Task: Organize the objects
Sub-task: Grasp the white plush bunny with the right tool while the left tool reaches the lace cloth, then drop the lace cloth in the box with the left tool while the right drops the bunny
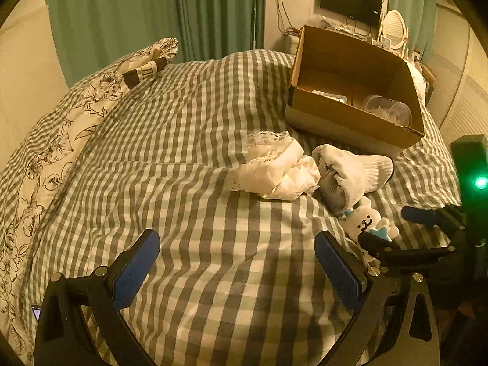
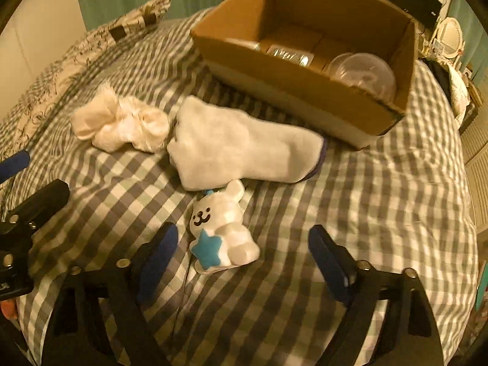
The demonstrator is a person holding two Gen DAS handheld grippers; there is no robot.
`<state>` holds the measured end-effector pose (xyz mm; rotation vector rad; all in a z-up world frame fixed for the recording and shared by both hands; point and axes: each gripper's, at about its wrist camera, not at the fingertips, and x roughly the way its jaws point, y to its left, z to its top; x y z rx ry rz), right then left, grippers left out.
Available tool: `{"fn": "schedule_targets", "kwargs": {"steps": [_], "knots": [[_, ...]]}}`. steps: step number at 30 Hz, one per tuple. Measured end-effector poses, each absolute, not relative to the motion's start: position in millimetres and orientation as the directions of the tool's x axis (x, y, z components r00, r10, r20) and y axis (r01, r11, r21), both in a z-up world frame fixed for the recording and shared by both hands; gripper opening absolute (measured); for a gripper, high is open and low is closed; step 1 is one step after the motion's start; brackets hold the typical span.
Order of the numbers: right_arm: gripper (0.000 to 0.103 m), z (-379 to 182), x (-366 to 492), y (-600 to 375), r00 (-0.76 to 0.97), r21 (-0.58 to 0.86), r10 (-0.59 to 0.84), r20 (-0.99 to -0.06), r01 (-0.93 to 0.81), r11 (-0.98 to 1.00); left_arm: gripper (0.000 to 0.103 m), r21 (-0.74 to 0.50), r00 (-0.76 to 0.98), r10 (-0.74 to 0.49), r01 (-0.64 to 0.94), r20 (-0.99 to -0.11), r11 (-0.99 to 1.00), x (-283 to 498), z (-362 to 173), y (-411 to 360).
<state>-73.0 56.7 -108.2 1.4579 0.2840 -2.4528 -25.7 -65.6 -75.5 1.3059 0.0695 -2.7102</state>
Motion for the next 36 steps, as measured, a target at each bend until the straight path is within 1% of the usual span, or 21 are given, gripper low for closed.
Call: {"fn": "schedule_targets", "kwargs": {"steps": [3, 5, 7, 8, 13, 19, 25, 31, 32, 34, 35, 36], "knots": [[0.074, -118.1, -77.2, 50.9, -0.423, -0.039, -0.114, -0.899, 0.338, -0.940, 0.103, 0.014, -0.613, -0.100, 0.143, -0.783, -0.990, -25.1, -75.6, -66.3], [0.065, -125.3, -80.1, 48.2, -0.392, -0.029, -0.117, -0.913, 0.347, -0.937, 0.103, 0.012, -0.608, -0.098, 0.145, -0.788, -0.989, -26.0, -76.7, -66.8], [0.059, -133.3, -82.3, 46.2, -0.361, -0.018, -0.120, -0.925, 0.357, -0.934, 0.103, 0.015, -0.602, -0.101, 0.146, -0.792, -0.989, -27.3, -77.9, -66.2], [0.053, -136.4, -82.8, 45.1, -0.350, -0.017, -0.120, -0.929, 0.363, -0.931, 0.103, 0.018, -0.598, -0.103, 0.146, -0.795, -0.989, -27.8, -78.4, -65.4], [0.053, -129.6, -72.3, 45.1, -0.375, -0.034, -0.119, -0.919, 0.376, -0.926, 0.103, 0.021, -0.592, -0.101, 0.140, -0.800, -0.990, -29.4, -77.3, -62.8], [0.053, -90.1, -46.9, 66.0, -0.478, -0.048, -0.136, -0.868, 0.354, -0.934, 0.103, 0.016, -0.591, -0.089, 0.128, -0.802, -0.992, -42.9, -73.7, -61.6], [0.053, -57.6, -42.3, 93.7, -0.538, -0.029, -0.156, -0.828, 0.320, -0.947, 0.103, -0.012, -0.599, -0.058, 0.112, -0.798, -0.994, -75.2, -67.5, -62.4], [0.053, -51.0, -49.5, 95.7, -0.550, -0.007, -0.171, -0.817, 0.306, -0.952, 0.103, -0.050, -0.581, -0.008, 0.082, -0.814, -0.995, -103.2, -75.5, -57.9], [0.053, -51.9, -49.0, 97.6, -0.547, -0.005, -0.172, -0.819, 0.306, -0.952, 0.101, -0.050, -0.575, -0.005, 0.079, -0.818, -0.996, -106.3, -77.8, -56.6], [0.053, -55.5, -51.5, 94.8, -0.542, 0.002, -0.177, -0.822, 0.307, -0.952, 0.094, -0.055, -0.559, 0.008, 0.068, -0.829, -0.996, -111.4, -82.9, -54.5], [0.053, -57.1, -52.1, 94.1, -0.540, 0.004, -0.178, -0.823, 0.307, -0.952, 0.087, -0.058, -0.551, 0.012, 0.065, -0.834, -0.996, -113.1, -85.1, -53.6], [0.053, -57.7, -52.1, 94.3, -0.538, 0.006, -0.180, -0.823, 0.309, -0.951, 0.077, -0.059, -0.544, 0.013, 0.067, -0.839, -0.996, -114.5, -87.7, -53.4]]}}
